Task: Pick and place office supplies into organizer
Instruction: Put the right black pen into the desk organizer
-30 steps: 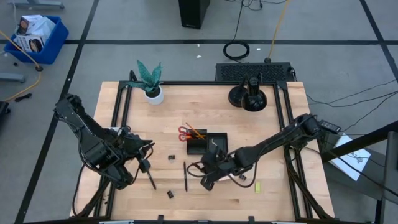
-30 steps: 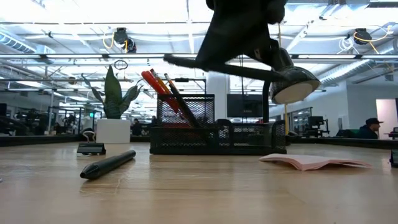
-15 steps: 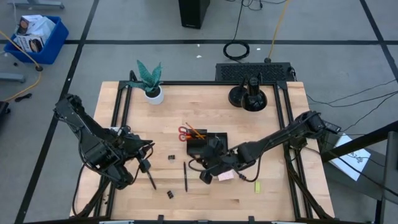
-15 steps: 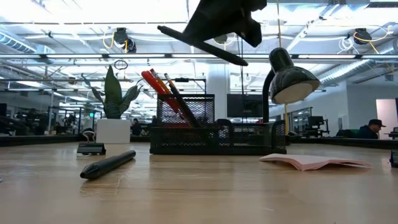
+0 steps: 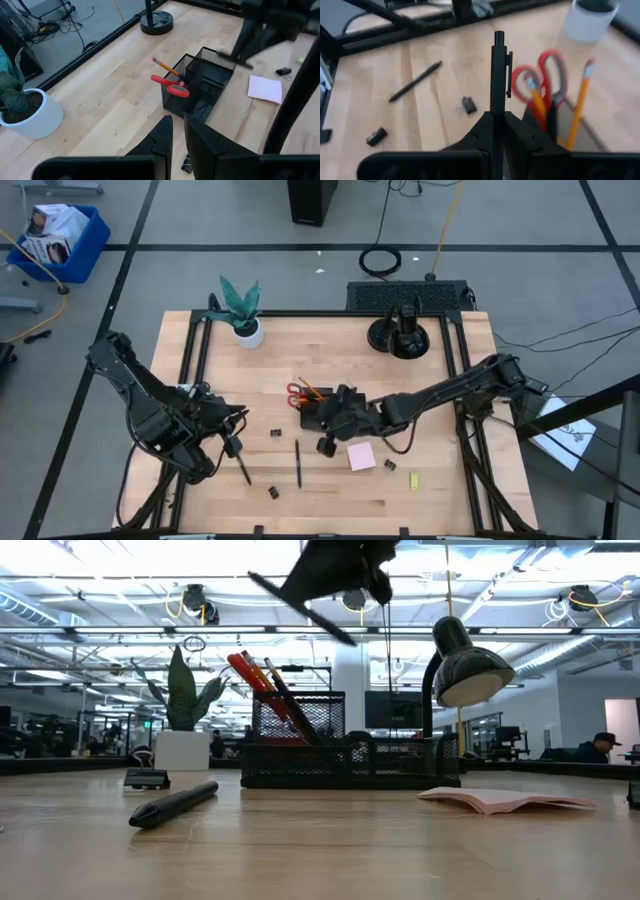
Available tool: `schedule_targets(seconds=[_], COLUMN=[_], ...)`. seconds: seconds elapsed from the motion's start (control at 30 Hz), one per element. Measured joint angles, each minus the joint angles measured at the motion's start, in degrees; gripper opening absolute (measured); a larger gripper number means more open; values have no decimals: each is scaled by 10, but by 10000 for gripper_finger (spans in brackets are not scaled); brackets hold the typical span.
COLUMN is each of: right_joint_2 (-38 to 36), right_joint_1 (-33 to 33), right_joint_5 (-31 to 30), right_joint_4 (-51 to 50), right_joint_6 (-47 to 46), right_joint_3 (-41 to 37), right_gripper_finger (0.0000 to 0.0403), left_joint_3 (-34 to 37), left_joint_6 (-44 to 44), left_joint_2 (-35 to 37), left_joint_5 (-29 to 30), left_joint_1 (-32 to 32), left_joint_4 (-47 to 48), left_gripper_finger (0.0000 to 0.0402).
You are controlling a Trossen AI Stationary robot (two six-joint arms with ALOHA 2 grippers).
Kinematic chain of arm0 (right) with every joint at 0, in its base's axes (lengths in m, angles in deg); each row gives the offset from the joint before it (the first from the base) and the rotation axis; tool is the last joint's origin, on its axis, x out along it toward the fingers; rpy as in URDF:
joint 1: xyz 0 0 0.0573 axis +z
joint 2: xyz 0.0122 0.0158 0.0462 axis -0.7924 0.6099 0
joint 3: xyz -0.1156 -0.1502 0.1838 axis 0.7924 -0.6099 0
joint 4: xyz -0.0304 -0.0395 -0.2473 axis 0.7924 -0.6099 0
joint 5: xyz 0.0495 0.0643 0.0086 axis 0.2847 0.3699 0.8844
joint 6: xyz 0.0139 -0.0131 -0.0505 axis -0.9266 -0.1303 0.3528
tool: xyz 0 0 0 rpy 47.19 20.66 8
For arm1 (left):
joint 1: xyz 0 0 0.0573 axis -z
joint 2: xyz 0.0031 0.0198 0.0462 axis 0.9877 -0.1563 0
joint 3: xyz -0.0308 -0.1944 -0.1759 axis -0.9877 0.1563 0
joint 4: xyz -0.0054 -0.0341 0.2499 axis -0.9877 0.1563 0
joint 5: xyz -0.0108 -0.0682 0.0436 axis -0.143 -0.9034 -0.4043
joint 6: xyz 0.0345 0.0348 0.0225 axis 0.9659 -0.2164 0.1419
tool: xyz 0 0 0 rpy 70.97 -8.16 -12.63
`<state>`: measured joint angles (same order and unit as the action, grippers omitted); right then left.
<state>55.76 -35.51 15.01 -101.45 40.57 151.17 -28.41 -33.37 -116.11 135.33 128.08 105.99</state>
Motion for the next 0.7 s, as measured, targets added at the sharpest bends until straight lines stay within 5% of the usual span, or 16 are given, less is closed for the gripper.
schedule_targets(seconds=[0.2, 0.7], right_joint_2=[-39, -41], right_joint_1=[-12, -72], right_joint_5=[-59, -53], right_joint_4=[21, 128], right_joint_6=[82, 159], right_joint_3=[0, -45], right_gripper_finger=[15, 16], left_joint_3=[0, 0], left_joint_6=[1, 1], left_joint_2=[0, 0], left_joint_5=[-1, 0], left_joint_1=[0, 0], left_joint_4=[-1, -1], left_gripper_finger=[53, 53])
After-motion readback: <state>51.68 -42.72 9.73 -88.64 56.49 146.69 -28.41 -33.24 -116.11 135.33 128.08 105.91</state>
